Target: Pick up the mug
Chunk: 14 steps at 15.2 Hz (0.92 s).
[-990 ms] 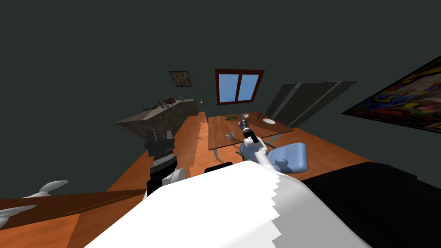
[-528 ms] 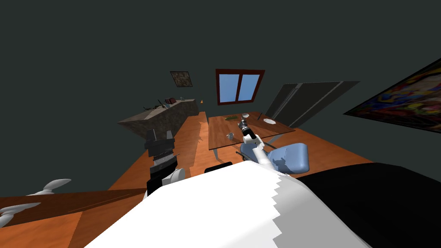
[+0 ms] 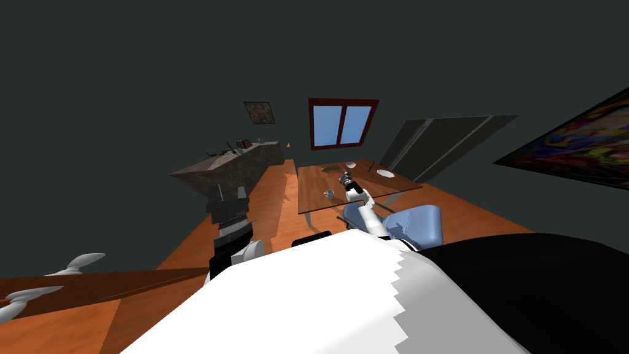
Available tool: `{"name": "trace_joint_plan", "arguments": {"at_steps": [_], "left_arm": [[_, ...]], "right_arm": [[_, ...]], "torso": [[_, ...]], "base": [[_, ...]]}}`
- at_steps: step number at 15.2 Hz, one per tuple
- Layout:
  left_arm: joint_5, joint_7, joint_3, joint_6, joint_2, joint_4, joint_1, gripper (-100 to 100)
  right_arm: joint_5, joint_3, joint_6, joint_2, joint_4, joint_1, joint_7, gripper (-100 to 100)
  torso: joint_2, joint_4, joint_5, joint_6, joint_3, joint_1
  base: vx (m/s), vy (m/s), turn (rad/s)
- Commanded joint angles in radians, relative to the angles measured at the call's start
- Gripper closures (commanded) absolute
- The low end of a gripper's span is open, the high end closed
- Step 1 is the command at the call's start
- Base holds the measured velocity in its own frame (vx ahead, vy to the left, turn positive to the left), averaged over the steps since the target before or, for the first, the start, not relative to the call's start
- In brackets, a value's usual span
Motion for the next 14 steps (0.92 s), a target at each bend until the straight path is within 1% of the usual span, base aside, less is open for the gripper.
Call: {"name": "trace_joint_plan", "arguments": {"at_steps": [1,3,4,5,6,7,8,10,11,12,13,14], "left_arm": [[0.000,0.000,0.000,0.000,0.000,0.000,0.000,0],[0.000,0.000,0.000,0.000,0.000,0.000,0.000,0],[0.000,0.000,0.000,0.000,0.000,0.000,0.000,0],[0.000,0.000,0.000,0.000,0.000,0.000,0.000,0],[0.000,0.000,0.000,0.000,0.000,0.000,0.000,0],[0.000,0.000,0.000,0.000,0.000,0.000,0.000,0],[0.000,0.000,0.000,0.000,0.000,0.000,0.000,0],[0.000,0.000,0.000,0.000,0.000,0.000,0.000,0],[0.000,0.000,0.000,0.000,0.000,0.000,0.000,0],[0.000,0.000,0.000,0.000,0.000,0.000,0.000,0],[0.000,0.000,0.000,0.000,0.000,0.000,0.000,0],[0.000,0.000,0.000,0.000,0.000,0.000,0.000,0]], "right_arm": [[-0.013,-0.011,0.050,-0.011,0.050,-0.039,-0.049,-100],[-0.013,-0.011,0.084,-0.011,0.052,-0.039,-0.049,-100],[-0.013,-0.011,0.084,-0.011,0.052,-0.039,-0.049,-100],[-0.021,-0.020,0.118,-0.015,0.102,-0.078,-0.090,-100],[-0.021,-0.020,0.138,-0.015,0.102,-0.078,-0.090,-100],[-0.021,-0.020,0.147,-0.015,0.102,-0.078,-0.090,-100],[-0.030,-0.029,0.176,-0.019,0.146,-0.117,-0.130,-100],[-0.030,-0.029,0.210,-0.019,0.152,-0.117,-0.130,-100],[-0.038,-0.038,0.235,-0.023,0.190,-0.154,-0.171,-100],[-0.038,-0.038,0.256,-0.023,0.202,-0.154,-0.171,-100],[-0.038,-0.038,0.273,-0.023,0.202,-0.154,-0.171,-100],[-0.047,-0.046,0.299,-0.025,0.237,-0.191,-0.210,-100]], "torso": [[0.000,0.000,0.000,0.000,0.000,0.000],[0.000,0.000,0.000,0.000,0.000,0.000],[0.000,0.000,0.000,0.000,0.000,0.000],[0.000,0.000,0.000,0.000,0.000,0.000],[0.000,0.000,0.000,0.000,0.000,0.000],[0.000,0.000,0.000,0.000,0.000,0.000],[0.000,0.000,0.000,0.000,0.000,0.000],[0.000,0.000,0.000,0.000,0.000,0.000],[0.000,0.000,0.000,0.000,0.000,0.000],[0.000,0.000,0.000,0.000,0.000,0.000],[0.000,0.000,0.000,0.000,0.000,0.000],[0.000,0.000,0.000,0.000,0.000,0.000]], "base": [[0.004,0.005,0.020],[0.004,0.005,0.018],[0.000,0.000,0.000],[0.002,0.005,0.014],[0.004,0.006,0.029],[0.004,0.004,0.016],[0.004,0.006,0.023],[0.006,0.006,0.021],[0.006,0.006,0.022],[0.008,0.007,0.030],[0.006,0.005,0.016],[0.008,0.007,0.028]]}}
